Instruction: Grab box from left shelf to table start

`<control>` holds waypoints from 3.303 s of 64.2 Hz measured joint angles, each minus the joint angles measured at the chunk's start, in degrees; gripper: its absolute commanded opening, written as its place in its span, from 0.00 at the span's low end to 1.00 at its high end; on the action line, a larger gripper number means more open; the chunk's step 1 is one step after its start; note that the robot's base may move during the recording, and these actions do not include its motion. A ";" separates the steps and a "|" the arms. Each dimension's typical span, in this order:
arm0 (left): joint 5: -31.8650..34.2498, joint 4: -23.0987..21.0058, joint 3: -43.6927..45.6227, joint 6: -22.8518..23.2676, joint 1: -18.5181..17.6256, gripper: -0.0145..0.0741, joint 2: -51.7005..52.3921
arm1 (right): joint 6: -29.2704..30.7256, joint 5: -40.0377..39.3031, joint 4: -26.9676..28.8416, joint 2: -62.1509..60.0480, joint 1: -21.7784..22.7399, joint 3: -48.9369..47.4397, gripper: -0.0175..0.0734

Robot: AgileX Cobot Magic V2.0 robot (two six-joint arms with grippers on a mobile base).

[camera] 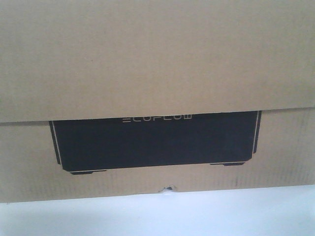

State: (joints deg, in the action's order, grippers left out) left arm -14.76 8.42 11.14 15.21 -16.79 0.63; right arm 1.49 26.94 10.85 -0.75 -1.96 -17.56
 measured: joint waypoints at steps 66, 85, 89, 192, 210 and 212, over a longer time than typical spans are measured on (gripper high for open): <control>-0.03 0.00 -0.09 0.00 0.00 0.06 0.00 | 0.00 -26.94 -4.78 -0.04 0.00 19.19 0.25; -0.03 0.00 -0.09 0.00 0.00 0.06 0.00 | 0.00 -26.94 -5.41 -0.04 0.00 19.19 0.25; -0.03 0.00 -0.09 0.00 0.00 0.06 0.00 | 0.00 -26.94 -5.44 -0.04 0.00 19.19 0.25; 10.42 -16.90 -12.96 -20.25 11.77 0.06 0.00 | -0.11 -27.24 -5.54 -0.04 0.00 19.19 0.25; 10.42 -16.67 -12.96 -20.12 11.77 0.06 0.00 | -0.11 -27.24 -5.54 -0.04 0.00 19.19 0.25; 10.42 -16.57 -12.96 -20.12 11.77 0.06 0.00 | -0.11 -27.24 -5.54 -0.04 0.00 19.19 0.25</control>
State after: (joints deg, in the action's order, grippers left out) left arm -4.35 -8.14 -1.82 -4.91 -5.03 0.63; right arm 1.38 -0.30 5.31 -0.79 -1.96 1.63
